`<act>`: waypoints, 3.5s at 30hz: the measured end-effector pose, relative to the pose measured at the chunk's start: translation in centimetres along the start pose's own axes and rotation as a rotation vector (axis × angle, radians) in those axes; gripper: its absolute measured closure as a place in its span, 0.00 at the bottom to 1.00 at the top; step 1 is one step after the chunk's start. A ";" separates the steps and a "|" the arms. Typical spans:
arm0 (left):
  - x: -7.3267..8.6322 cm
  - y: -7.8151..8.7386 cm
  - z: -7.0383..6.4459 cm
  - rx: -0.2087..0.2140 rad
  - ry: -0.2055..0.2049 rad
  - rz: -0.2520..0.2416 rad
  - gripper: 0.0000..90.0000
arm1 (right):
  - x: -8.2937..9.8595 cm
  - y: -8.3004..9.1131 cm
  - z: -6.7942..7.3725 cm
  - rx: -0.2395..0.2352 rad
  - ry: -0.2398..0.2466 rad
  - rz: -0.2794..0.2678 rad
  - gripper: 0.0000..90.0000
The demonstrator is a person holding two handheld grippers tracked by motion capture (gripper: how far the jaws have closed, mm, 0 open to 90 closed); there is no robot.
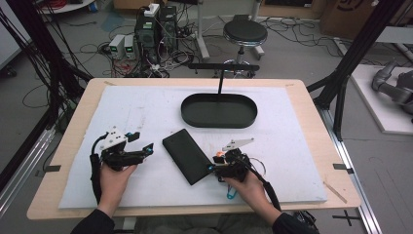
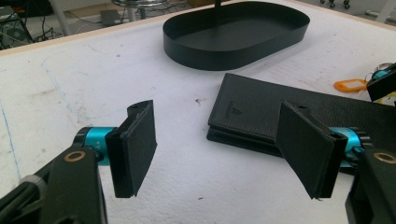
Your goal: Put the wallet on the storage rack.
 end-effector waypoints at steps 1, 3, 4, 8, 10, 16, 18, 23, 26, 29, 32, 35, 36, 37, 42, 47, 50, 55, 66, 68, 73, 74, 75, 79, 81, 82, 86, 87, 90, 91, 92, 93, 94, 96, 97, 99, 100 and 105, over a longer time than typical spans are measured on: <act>0.0 0.0 0.0 -0.002 0.000 -0.002 0.33 | 0.0 0.0 0.0 0.000 0.000 0.000 0.62; 0.0 0.1 0.1 -0.004 -0.002 -0.001 0.33 | 0.1 -0.4 -0.2 -0.029 -0.066 0.039 0.60; 0.0 0.1 0.1 -0.004 -0.002 -0.001 0.33 | 0.1 -0.4 -0.2 -0.029 -0.066 0.039 0.60; -0.1 0.2 0.0 -0.007 -0.005 -0.004 0.33 | 0.2 -0.7 0.0 -0.080 -0.106 0.048 0.66; -0.1 0.1 -0.1 -0.009 -0.007 -0.001 0.33 | 0.2 -0.7 0.0 -0.082 -0.105 0.053 0.68; -0.2 0.1 -0.4 -0.005 -0.023 0.002 0.33 | 0.0 -0.3 0.0 -0.073 -0.063 0.039 0.80; -0.2 0.1 -0.4 -0.004 -0.029 0.001 0.33 | -0.1 -0.1 0.0 -0.080 -0.045 0.029 0.83; -0.2 0.1 -0.3 -0.005 -0.020 -0.007 0.33 | -0.7 0.8 0.3 -0.093 0.001 -0.007 0.86; -0.4 0.3 -0.3 0.005 -0.011 -0.023 0.33 | -1.7 1.9 1.0 -0.081 0.122 -0.050 0.87; -0.5 0.3 -0.3 0.008 -0.010 -0.029 0.33 | -2.1 2.6 1.3 -0.078 0.166 -0.060 0.88; -0.7 0.3 -0.4 0.024 -0.006 -0.043 0.33 | -2.4 3.4 1.6 -0.078 0.228 -0.074 0.88; -1.0 0.2 -0.5 0.054 0.000 -0.063 0.33 | -2.4 4.2 1.9 -0.082 0.285 -0.079 0.89; -1.1 0.1 -0.6 0.066 0.003 -0.067 0.33 | -2.4 4.4 1.9 -0.083 0.310 -0.086 0.89; -1.2 0.0 -0.7 0.094 0.001 -0.067 0.32 | -2.3 4.9 2.1 -0.086 0.354 -0.094 0.89; -1.7 -0.9 -1.7 0.222 -0.011 -0.080 0.31 | -2.2 5.7 2.1 -0.101 0.420 -0.098 0.89; -1.5 -2.3 -3.3 0.381 -0.044 -0.029 0.30 | -1.8 6.6 2.4 -0.136 0.500 -0.104 0.89; -1.4 -2.8 -3.6 0.404 -0.053 -0.002 0.28 | -1.6 6.9 2.5 -0.148 0.524 -0.103 0.89; -1.4 -3.5 -4.2 0.486 -0.059 0.020 0.27 | -1.3 7.4 2.7 -0.184 0.549 -0.095 0.89; -0.6 -3.8 -5.6 0.613 -0.105 0.088 0.51 | -1.0 7.7 2.6 -0.212 0.582 -0.097 0.88; -0.6 -3.6 -5.5 0.615 -0.112 0.088 0.58 | -1.0 7.8 2.3 -0.224 0.572 -0.095 0.87; -0.5 -2.9 -5.3 0.629 -0.136 0.093 0.66 | -1.0 7.7 1.8 -0.220 0.548 -0.094 0.83; -0.5 -2.8 -5.3 0.632 -0.137 0.091 0.69 | -1.0 7.7 1.8 -0.229 0.529 -0.091 0.80; -0.5 -2.5 -5.2 0.646 -0.139 0.088 0.73 | -1.1 7.6 1.6 -0.234 0.497 -0.099 0.70; -0.4 -2.0 -5.3 0.665 -0.151 0.063 0.77 | -1.3 7.5 1.2 -0.239 0.435 -0.101 0.52; -0.4 -1.9 -5.4 0.674 -0.150 0.055 0.79 | -1.2 7.2 0.9 -0.234 0.403 -0.091 0.46; -0.4 -1.6 -5.4 0.672 -0.159 0.039 0.79 | -1.2 7.0 0.8 -0.232 0.387 -0.082 0.46; -0.5 -1.0 -5.4 0.674 -0.163 0.009 0.81 | -0.6 5.9 0.7 -0.245 0.342 -0.049 0.45; -0.5 -1.0 -5.4 0.674 -0.163 0.009 0.81 | -0.6 5.9 0.7 -0.245 0.342 -0.049 0.45; -0.6 -0.7 -5.5 0.675 -0.168 -0.008 0.81 | -0.3 4.7 0.5 -0.228 0.300 -0.027 0.47; -0.6 -0.7 -5.5 0.673 -0.174 -0.012 0.81 | -0.3 4.7 0.5 -0.228 0.300 -0.027 0.47; -0.7 -0.6 -5.5 0.672 -0.176 -0.017 0.81 | -0.3 4.4 0.5 -0.244 0.285 -0.011 0.52; -0.7 -0.5 -5.6 0.673 -0.179 -0.025 0.81 | -0.3 4.4 0.5 -0.244 0.285 -0.011 0.52; -0.8 -0.4 -5.6 0.671 -0.180 -0.031 0.82 | -0.3 4.2 0.5 -0.238 0.296 -0.013 0.57; -1.0 -0.3 -5.6 0.667 -0.182 -0.044 0.82 | -0.3 4.3 0.7 -0.255 0.311 -0.021 0.71; -1.1 -0.2 -5.6 0.665 -0.187 -0.052 0.82 | -0.4 4.4 0.9 -0.253 0.332 -0.032 0.78; -1.2 0.0 -5.6 0.659 -0.197 -0.063 0.81 | -0.5 4.6 1.0 -0.257 0.347 -0.045 0.82; -1.3 0.0 -5.7 0.656 -0.197 -0.065 0.81 | -0.5 4.6 1.0 -0.257 0.347 -0.045 0.82; -1.9 0.1 -5.9 0.638 -0.181 -0.094 0.71 | -0.8 5.4 1.1 -0.262 0.377 -0.090 0.84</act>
Point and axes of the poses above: each handheld gripper's, and its own axes: y roughly backward along the jaws, x roughly out of its underside, z roughly to its left, the point moved 6 cm from there along -y, roughly forward along the jaws, and after that the axes turned 2 degrees about y, right-handed, at the moved point
